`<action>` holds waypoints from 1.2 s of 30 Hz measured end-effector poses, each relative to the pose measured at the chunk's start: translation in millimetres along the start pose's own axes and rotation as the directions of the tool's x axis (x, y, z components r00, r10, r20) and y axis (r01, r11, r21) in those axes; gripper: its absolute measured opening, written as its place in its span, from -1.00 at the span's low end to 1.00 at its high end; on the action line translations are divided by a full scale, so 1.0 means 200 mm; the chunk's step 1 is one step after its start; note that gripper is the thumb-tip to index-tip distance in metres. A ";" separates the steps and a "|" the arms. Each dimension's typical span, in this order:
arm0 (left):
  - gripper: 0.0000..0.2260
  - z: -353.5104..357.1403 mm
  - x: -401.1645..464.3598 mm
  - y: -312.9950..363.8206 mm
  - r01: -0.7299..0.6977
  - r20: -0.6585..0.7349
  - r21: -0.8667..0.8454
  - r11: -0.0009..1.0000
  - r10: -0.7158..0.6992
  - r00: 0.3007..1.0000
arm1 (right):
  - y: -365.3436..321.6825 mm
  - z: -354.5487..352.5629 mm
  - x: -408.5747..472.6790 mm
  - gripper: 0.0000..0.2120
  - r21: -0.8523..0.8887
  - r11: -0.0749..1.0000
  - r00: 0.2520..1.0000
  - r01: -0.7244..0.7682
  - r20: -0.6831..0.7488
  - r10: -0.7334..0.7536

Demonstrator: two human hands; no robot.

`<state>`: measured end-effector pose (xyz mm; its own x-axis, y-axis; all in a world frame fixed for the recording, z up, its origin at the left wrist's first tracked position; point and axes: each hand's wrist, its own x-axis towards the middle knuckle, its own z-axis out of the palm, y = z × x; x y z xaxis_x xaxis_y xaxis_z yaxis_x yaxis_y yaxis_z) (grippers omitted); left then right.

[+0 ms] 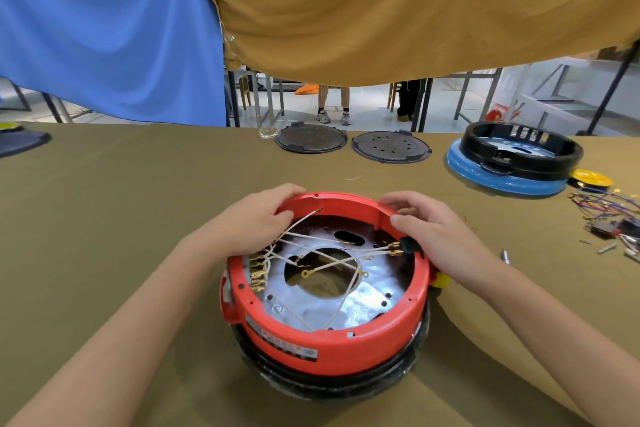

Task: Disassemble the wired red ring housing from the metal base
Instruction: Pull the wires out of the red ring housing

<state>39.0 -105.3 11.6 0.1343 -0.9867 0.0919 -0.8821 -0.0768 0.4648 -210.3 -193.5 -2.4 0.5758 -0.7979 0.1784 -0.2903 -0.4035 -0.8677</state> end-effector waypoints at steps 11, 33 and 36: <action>-0.84 0.01 0.05 0.31 -0.299 0.084 0.211 0.931 0.288 0.954 | 0.03 0.06 0.08 -0.76 0.133 0.990 0.999 0.035 0.008 -0.036; -0.88 0.18 0.09 0.33 -0.268 0.166 -0.331 0.905 0.335 0.927 | 0.07 0.07 0.07 -0.77 0.197 0.977 0.994 0.076 -0.087 -0.060; -0.91 0.16 0.10 0.31 -0.227 0.211 -0.374 0.899 0.320 0.924 | 0.07 0.07 0.07 -0.77 0.194 0.979 0.995 0.070 -0.080 -0.056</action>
<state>-28.0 -134.2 14.1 -0.2537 -0.9661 0.0481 -0.6549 0.2081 0.7265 -196.6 -203.9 -19.0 0.5278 -0.8076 0.2630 -0.0955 -0.3641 -0.9264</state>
